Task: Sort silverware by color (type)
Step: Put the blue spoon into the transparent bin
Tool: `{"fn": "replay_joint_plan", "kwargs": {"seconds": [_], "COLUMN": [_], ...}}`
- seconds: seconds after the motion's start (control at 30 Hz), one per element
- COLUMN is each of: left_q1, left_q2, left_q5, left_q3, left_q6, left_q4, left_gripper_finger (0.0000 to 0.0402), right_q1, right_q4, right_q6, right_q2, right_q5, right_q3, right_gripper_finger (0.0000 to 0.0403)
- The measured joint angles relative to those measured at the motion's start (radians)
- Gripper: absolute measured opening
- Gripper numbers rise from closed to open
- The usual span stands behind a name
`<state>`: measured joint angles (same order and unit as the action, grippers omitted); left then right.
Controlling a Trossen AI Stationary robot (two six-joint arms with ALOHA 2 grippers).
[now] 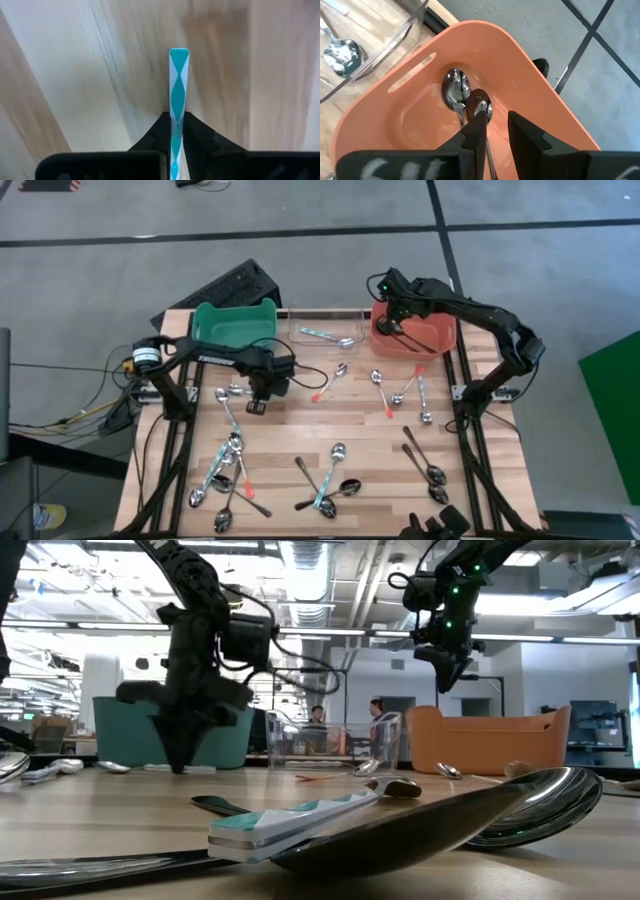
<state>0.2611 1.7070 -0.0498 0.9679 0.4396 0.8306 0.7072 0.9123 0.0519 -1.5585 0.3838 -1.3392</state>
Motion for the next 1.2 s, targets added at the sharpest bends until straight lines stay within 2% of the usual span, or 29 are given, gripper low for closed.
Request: {"fn": "replay_joint_plan", "kwargs": {"seconds": [0.17, 0.4, 0.57, 0.8, 1.03, 1.2], "left_q1": [0.001, 0.0, 0.011, 0.054, 0.132, 0.2], "left_q2": [-0.025, -0.034, -0.036, -0.037, -0.038, -0.037], "left_q5": [0.002, 0.078, 0.12, 0.125, 0.125, 0.085], "left_q3": [0.001, 0.033, 0.14, 0.37, 0.548, 0.572], "left_q6": [-0.035, -0.03, 0.003, 0.051, 0.102, 0.121], "left_q4": [0.012, 0.077, 0.108, 0.079, -0.08, -0.261], "left_gripper_finger": [0.001, 0.0008, 0.0008, 0.0008, 0.0008, 0.0009], "right_q1": [0.0, 0.0, 0.0, 0.0, 0.0, 0.0], "right_q4": [0.0, 0.0, 0.0, 0.0, 0.0, -0.001], "right_q6": [0.0, -0.008, -0.008, -0.008, -0.008, -0.008], "right_q2": [0.0, 0.0, 0.0, 0.0, 0.0, 0.0], "right_q5": [0.0, 0.001, 0.001, 0.002, 0.003, 0.003], "right_q3": [0.0, 0.0, 0.0, 0.0, 0.0, 0.0], "right_gripper_finger": [0.0103, 0.0103, 0.0103, 0.0103, 0.0103, 0.0103]}}
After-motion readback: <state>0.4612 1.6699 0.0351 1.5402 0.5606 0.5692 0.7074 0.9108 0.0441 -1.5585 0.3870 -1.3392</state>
